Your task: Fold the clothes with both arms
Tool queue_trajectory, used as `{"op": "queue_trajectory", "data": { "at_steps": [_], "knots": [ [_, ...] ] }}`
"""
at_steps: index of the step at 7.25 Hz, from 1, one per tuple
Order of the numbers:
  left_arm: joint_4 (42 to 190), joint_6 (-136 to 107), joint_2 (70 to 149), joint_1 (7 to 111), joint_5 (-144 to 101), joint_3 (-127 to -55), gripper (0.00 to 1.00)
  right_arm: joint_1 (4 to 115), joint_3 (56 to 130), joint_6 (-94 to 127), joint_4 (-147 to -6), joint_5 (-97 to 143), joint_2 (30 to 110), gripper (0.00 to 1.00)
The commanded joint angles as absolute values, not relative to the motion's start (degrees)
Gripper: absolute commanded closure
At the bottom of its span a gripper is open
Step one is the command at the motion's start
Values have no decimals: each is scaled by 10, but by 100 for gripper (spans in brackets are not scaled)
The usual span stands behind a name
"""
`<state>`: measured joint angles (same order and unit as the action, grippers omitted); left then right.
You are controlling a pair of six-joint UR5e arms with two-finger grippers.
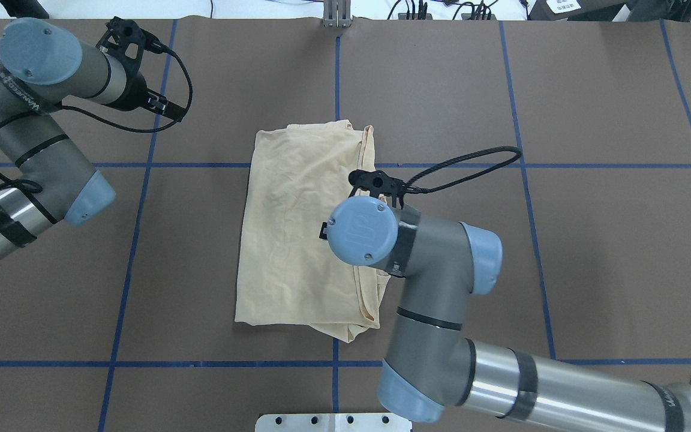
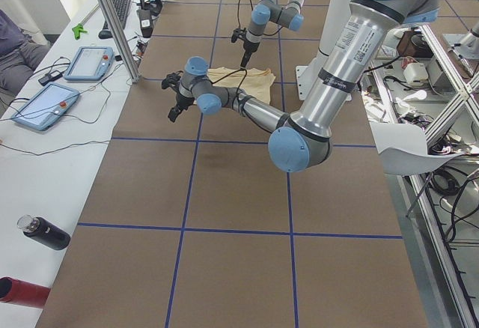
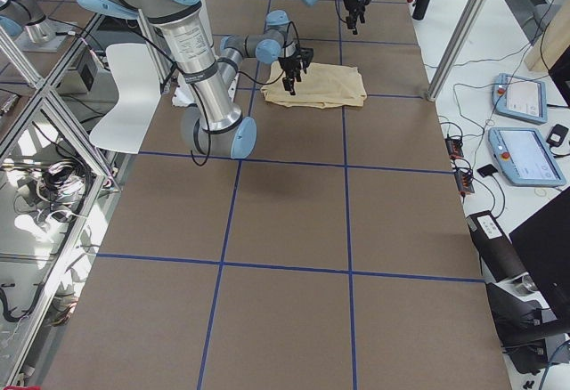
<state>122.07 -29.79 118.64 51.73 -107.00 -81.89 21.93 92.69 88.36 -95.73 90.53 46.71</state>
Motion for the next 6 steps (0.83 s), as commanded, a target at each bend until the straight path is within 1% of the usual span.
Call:
{"op": "queue_trajectory", "data": {
  "at_steps": [1, 6],
  "knots": [
    [1221, -298, 1185, 517, -1076, -823, 0, 235, 845, 820, -983, 919, 424, 0],
    [1220, -298, 1185, 516, -1077, -825, 0, 237, 824, 802, -996, 916, 413, 0]
  ]
}}
